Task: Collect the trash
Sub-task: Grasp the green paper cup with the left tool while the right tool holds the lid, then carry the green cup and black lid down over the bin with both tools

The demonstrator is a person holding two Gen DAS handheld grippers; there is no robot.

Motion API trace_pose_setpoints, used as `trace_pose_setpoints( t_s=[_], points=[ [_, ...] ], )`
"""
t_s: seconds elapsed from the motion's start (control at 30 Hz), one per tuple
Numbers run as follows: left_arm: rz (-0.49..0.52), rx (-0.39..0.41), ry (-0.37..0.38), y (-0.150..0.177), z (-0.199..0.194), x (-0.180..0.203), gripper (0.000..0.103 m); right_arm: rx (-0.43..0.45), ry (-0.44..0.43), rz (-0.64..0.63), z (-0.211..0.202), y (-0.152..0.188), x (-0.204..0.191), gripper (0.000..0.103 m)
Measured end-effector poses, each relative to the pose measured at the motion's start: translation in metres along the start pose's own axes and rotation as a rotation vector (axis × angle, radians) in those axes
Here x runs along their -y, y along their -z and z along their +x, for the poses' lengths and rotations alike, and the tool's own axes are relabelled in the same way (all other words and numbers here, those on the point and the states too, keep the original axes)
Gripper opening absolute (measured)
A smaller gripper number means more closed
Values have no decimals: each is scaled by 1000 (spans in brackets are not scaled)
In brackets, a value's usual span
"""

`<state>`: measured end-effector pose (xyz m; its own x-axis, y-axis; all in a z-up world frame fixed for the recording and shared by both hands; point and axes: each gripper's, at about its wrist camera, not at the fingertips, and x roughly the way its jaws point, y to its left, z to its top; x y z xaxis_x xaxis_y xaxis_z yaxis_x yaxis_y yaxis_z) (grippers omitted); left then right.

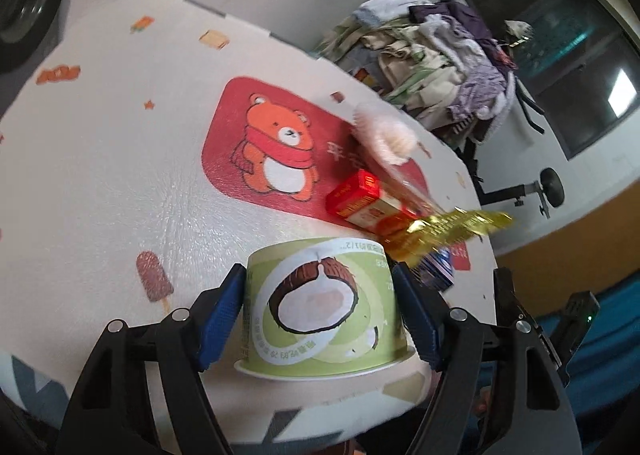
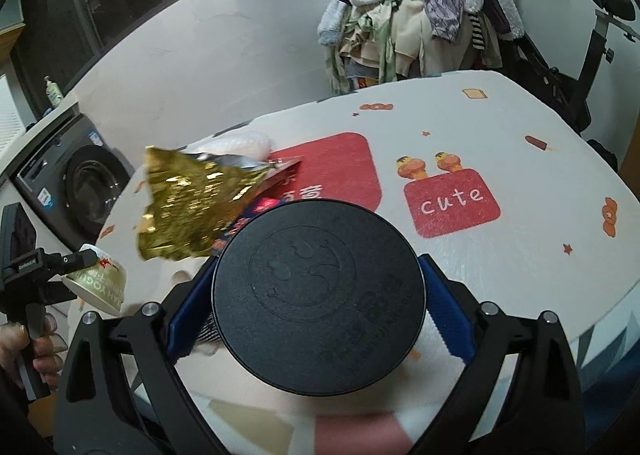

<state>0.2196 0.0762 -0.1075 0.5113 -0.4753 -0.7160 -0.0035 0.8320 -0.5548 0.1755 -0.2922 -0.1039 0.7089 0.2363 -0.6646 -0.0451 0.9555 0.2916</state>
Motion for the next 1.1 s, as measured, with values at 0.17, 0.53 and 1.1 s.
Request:
trace_pose_setpoints(
  t_s=[0.17, 0.53, 1.1],
  points=[
    [69, 9, 19, 23, -24, 19, 72, 9, -24, -40, -27, 15, -18, 93],
    [178, 9, 38, 84, -60, 42, 72, -27, -80, -118, -63, 70, -43, 93],
    [149, 4, 9, 164, -73, 10, 72, -142, -163, -255, -57, 150, -81, 93]
  ],
)
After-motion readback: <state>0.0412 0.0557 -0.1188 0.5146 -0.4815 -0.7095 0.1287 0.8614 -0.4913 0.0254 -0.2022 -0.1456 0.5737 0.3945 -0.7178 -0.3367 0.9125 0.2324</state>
